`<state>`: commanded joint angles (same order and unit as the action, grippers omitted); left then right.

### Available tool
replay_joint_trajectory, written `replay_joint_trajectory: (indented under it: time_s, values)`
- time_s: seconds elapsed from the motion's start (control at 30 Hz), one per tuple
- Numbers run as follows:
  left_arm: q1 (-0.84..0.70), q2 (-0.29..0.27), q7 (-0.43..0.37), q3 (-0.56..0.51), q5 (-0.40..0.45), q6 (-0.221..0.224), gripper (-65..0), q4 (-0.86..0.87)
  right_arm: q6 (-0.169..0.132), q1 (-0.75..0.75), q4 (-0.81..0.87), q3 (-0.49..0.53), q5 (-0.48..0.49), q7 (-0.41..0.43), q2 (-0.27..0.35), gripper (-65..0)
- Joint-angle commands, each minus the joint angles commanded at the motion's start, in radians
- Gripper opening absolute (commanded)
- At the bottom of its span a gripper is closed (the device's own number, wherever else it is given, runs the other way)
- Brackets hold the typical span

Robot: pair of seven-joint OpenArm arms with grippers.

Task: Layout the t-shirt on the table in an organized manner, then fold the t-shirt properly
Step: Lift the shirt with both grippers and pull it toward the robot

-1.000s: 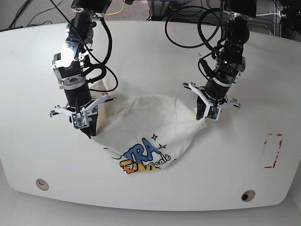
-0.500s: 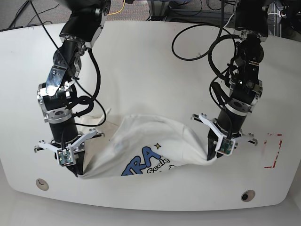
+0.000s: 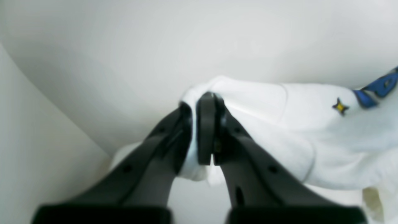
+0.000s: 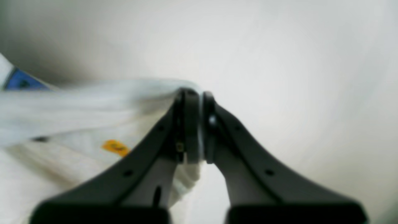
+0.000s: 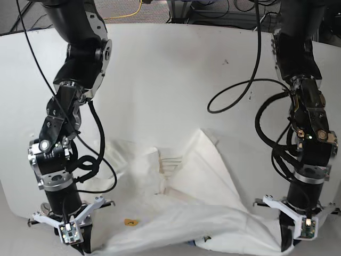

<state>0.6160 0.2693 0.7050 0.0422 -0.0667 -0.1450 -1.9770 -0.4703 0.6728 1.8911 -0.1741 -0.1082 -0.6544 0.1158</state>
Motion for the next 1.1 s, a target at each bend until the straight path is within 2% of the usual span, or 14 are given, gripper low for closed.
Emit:
replay_joint_trajectory:
  time_s: [0.07, 0.17, 0.2, 0.4, 0.57, 0.7, 0.87, 0.97, 1.1]
  values:
    - [0.048, 0.008, 0.003, 0.012, 0.002, -0.025, -65.0, 0.005, 0.000, 0.046, -0.023, 0.000, -0.002, -0.005, 0.000, -62.9]
    - [0.146, 0.023, 0.012, 0.031, 0.006, -0.069, -65.0, 0.006, -0.023, 0.140, -0.069, 0.000, -0.002, -0.018, 0.020, -62.9]
    - [0.183, 0.023, 0.028, 0.032, 0.008, -0.080, -65.0, 0.006, -0.037, 0.167, -0.083, 0.002, -0.002, -0.025, 0.025, -62.9]
    - [0.376, 0.075, 0.137, 0.035, 0.003, -0.120, -65.0, 0.008, -0.068, 0.288, -0.158, 0.003, -0.002, -0.037, 0.025, -62.9]
    - [0.499, 0.081, 0.170, 0.034, 0.003, -0.150, -65.0, 0.018, -0.078, 0.384, -0.209, 0.003, -0.002, -0.066, 0.028, -62.9]
    - [0.601, 0.081, 0.195, 0.034, 0.008, -0.201, -65.0, 0.048, -0.080, 0.459, -0.258, 0.003, 0.002, -0.078, 0.040, -62.9]
    - [0.678, 0.080, 0.226, 0.028, 0.003, -0.218, -65.0, 0.072, -0.089, 0.511, -0.288, 0.003, 0.002, -0.080, 0.048, -62.9]
    - [0.704, 0.077, 0.269, 0.021, 0.002, -0.219, -65.0, 0.069, -0.106, 0.511, -0.287, 0.003, 0.000, -0.081, 0.061, -62.9]
    - [0.701, 0.072, 0.331, -0.002, -0.002, -0.219, -65.0, 0.055, -0.107, 0.483, -0.285, 0.003, 0.000, -0.087, 0.084, -62.9]
